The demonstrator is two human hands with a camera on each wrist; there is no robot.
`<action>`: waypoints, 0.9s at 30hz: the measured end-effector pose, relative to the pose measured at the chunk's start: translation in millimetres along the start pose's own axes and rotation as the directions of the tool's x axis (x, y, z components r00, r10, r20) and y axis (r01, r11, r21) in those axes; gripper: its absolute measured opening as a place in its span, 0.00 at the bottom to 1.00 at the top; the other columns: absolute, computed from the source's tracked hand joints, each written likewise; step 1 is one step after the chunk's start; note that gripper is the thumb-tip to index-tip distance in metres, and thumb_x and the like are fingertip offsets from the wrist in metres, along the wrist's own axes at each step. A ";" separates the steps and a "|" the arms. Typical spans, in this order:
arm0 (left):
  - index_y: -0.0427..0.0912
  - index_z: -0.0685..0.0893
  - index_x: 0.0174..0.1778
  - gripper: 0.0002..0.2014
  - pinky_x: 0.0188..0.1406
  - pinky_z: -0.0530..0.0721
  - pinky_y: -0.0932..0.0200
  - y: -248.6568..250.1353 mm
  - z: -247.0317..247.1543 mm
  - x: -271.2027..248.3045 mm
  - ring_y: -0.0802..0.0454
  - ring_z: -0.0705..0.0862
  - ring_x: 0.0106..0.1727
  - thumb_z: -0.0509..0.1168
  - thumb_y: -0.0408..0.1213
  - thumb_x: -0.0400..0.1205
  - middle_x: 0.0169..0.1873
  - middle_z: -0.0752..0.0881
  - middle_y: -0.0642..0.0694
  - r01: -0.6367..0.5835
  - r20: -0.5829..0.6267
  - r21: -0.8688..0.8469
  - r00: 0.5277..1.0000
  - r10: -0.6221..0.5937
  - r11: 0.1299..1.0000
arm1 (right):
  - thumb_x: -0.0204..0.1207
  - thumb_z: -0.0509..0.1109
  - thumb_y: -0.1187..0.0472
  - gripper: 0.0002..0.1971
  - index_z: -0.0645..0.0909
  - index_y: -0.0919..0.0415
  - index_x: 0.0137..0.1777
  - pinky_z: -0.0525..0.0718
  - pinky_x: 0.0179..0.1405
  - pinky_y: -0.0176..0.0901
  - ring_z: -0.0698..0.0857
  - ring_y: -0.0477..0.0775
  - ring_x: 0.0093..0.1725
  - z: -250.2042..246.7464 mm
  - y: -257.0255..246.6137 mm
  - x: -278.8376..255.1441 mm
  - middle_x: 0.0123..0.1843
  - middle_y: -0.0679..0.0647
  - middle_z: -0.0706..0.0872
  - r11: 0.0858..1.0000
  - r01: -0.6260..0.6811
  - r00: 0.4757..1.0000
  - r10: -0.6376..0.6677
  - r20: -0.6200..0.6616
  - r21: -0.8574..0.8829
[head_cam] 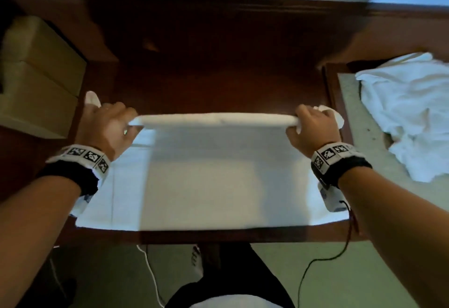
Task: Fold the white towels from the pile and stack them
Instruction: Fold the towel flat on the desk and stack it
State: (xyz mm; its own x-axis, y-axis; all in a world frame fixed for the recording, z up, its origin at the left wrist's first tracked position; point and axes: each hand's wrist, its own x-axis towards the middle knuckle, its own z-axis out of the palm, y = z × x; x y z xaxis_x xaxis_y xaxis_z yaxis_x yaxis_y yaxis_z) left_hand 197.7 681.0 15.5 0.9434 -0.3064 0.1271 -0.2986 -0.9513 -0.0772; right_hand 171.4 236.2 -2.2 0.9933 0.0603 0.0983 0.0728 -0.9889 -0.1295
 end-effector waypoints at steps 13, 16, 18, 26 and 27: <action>0.45 0.82 0.72 0.35 0.46 0.80 0.38 53.6 72.2 -205.3 0.33 0.83 0.49 0.80 0.43 0.66 0.56 0.84 0.37 0.056 0.453 0.049 0.889 -0.072 0.997 | 0.57 0.78 0.62 0.22 0.81 0.58 0.52 0.73 0.51 0.62 0.77 0.66 0.55 56.7 -9.0 -214.5 0.57 0.60 0.80 0.952 -0.124 0.891 0.230 0.390 -0.279; 0.52 0.69 0.83 0.39 0.60 0.82 0.32 53.9 78.2 -201.3 0.29 0.75 0.69 0.74 0.40 0.74 0.76 0.73 0.36 0.106 0.483 -0.020 0.872 -0.083 0.994 | 0.64 0.72 0.66 0.26 0.76 0.56 0.65 0.77 0.59 0.67 0.71 0.70 0.73 58.2 -2.7 -210.5 0.77 0.63 0.71 0.973 -0.102 0.882 0.184 0.433 -0.207; 0.52 0.67 0.85 0.38 0.65 0.81 0.32 49.6 80.6 -200.8 0.29 0.71 0.74 0.71 0.36 0.78 0.79 0.70 0.36 0.138 0.493 -0.066 0.866 -0.088 0.988 | 0.70 0.68 0.69 0.26 0.76 0.56 0.69 0.78 0.62 0.67 0.69 0.69 0.77 56.0 0.8 -206.2 0.81 0.61 0.69 0.982 -0.139 0.882 0.182 0.435 -0.129; 0.46 0.72 0.82 0.41 0.65 0.80 0.28 39.0 87.8 -219.2 0.27 0.71 0.76 0.75 0.25 0.71 0.81 0.70 0.35 0.091 0.473 -0.047 0.879 -0.058 0.995 | 0.69 0.66 0.72 0.29 0.76 0.64 0.73 0.81 0.64 0.67 0.72 0.73 0.77 54.0 37.9 -232.7 0.78 0.66 0.74 0.963 -0.240 0.850 0.271 0.452 -0.125; 0.46 0.71 0.83 0.42 0.66 0.79 0.28 36.0 87.4 -218.4 0.27 0.70 0.77 0.75 0.25 0.71 0.81 0.69 0.36 0.113 0.475 -0.037 0.876 -0.082 0.993 | 0.70 0.64 0.71 0.26 0.77 0.65 0.71 0.82 0.63 0.67 0.74 0.74 0.76 53.2 35.8 -234.8 0.76 0.68 0.76 0.962 -0.245 0.856 0.274 0.438 -0.124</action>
State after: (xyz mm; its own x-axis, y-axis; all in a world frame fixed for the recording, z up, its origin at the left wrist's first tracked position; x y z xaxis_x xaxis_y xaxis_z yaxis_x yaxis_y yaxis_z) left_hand -6.4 716.6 -101.5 0.9197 -0.1739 -0.3521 -0.1953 -0.9804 -0.0257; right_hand -54.4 193.8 -82.3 0.9096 -0.1601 -0.3834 -0.1840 -0.9826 -0.0264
